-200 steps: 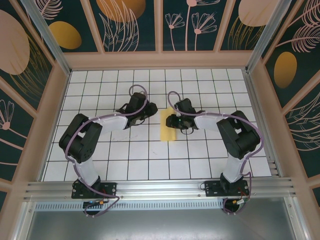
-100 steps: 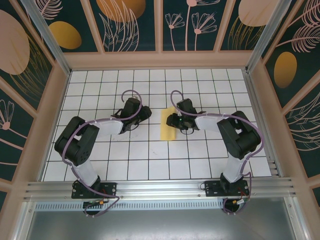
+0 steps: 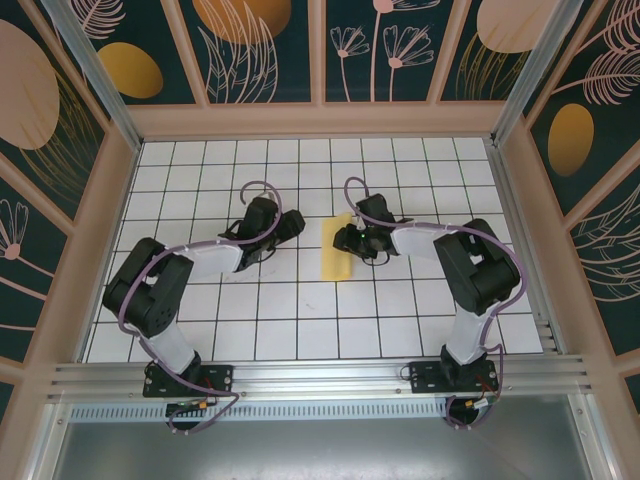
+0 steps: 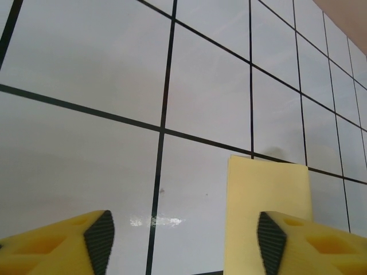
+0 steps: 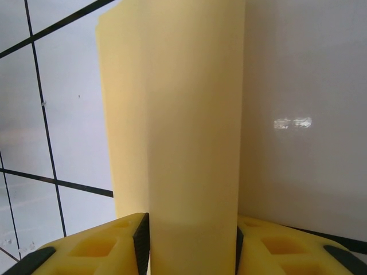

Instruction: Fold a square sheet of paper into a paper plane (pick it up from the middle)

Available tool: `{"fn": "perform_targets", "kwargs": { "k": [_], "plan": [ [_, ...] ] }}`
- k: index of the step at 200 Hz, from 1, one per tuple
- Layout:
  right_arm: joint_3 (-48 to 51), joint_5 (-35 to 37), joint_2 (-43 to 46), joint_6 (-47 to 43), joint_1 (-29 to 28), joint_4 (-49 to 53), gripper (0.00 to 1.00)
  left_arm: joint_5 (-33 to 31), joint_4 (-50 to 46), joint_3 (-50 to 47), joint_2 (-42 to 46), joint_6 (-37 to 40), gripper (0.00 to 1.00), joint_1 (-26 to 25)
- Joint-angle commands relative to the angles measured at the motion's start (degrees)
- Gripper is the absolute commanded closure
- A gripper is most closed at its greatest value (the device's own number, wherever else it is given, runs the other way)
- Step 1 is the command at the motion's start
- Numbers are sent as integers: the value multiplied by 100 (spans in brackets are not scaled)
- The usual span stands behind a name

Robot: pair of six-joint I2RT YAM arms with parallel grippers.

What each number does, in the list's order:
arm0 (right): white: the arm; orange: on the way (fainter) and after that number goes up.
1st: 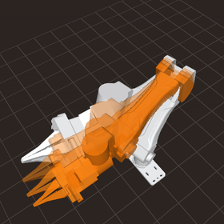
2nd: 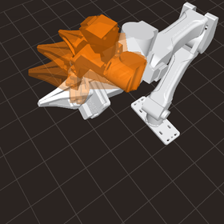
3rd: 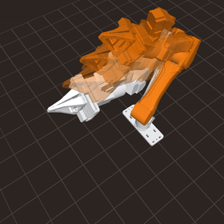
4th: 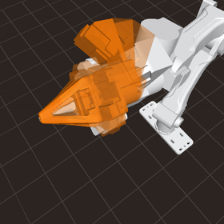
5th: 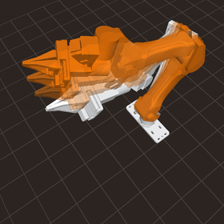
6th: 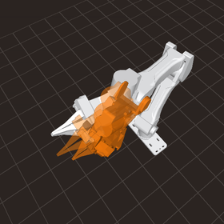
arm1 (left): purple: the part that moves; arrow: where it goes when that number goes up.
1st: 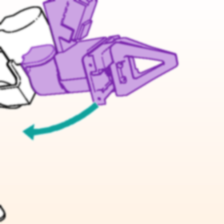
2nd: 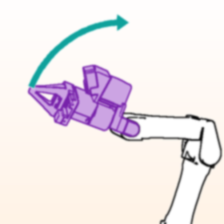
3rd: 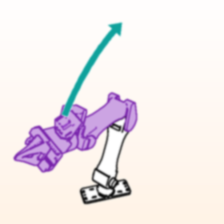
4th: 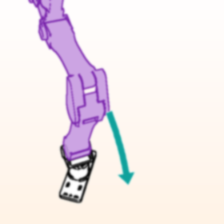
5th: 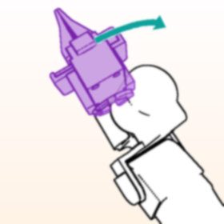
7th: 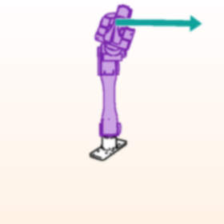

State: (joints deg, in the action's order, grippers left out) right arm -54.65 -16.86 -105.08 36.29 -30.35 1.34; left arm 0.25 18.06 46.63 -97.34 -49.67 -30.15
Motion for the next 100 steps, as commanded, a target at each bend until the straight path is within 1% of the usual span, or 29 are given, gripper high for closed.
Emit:
{"fn": "perform_targets", "kwargs": {
  "k": [1, 15, 29, 100],
  "plan": [
    [161, 431, -724, -193, 64, 535, 61, -75, 193, -101, 191, 126, 18, 71],
    [156, 454, -755, -201, 59, 540, 61, -52, 222, -152, 248, 161, 8, 96],
    [147, 462, -782, -228, 55, 566, 61, -24, 248, -202, 300, 192, 2, 117],
    [113, 403, -918, -540, 38, 626, 61, 297, 336, -294, 400, 421, 2, 170]
  ]
}}
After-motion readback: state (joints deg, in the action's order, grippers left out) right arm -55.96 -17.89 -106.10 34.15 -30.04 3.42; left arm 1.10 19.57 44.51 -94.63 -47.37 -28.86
